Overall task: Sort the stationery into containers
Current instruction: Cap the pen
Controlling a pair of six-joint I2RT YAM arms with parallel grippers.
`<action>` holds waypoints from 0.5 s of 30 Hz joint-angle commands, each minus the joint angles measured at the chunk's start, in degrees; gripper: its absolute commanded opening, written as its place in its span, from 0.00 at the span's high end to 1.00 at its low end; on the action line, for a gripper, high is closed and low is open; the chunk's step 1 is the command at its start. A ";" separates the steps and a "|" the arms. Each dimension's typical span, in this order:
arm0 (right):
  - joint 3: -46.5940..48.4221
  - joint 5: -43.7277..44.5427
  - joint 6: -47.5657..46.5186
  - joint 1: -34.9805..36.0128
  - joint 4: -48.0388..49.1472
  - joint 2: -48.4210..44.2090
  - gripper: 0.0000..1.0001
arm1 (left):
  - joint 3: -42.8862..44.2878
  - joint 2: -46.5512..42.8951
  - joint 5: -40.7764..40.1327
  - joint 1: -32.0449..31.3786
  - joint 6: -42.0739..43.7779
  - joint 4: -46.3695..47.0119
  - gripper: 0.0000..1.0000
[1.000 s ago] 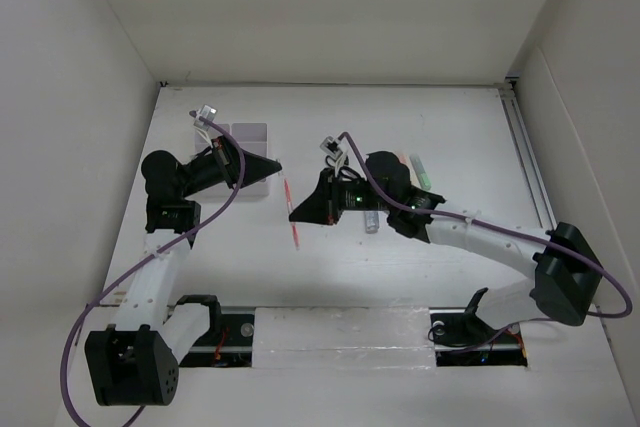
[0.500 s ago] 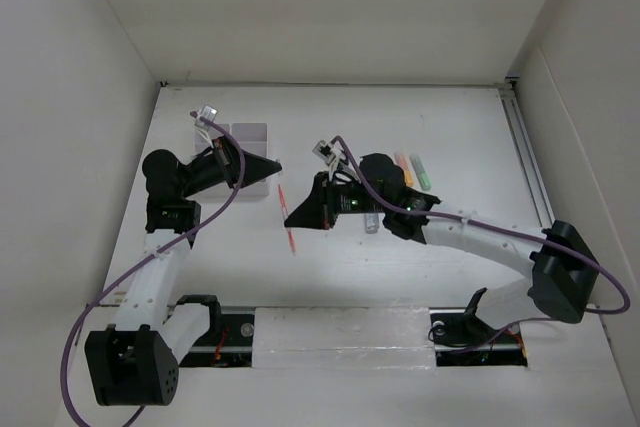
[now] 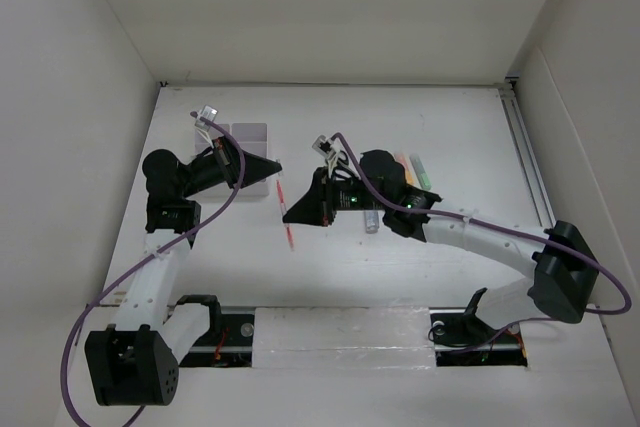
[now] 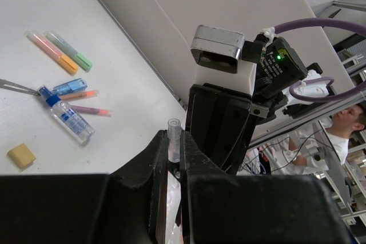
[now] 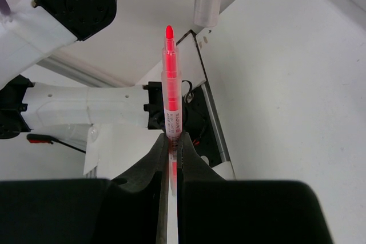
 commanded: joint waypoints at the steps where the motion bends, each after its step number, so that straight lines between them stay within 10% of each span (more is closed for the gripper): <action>1: 1.80 0.46 -1.33 -0.17 1.46 -0.28 1.00 | 0.91 -0.65 0.61 0.20 1.16 2.44 1.00; 15: -0.32 0.98 -1.85 -3.07 1.46 -1.43 1.00 | 0.92 -0.65 0.61 0.20 1.16 2.44 1.00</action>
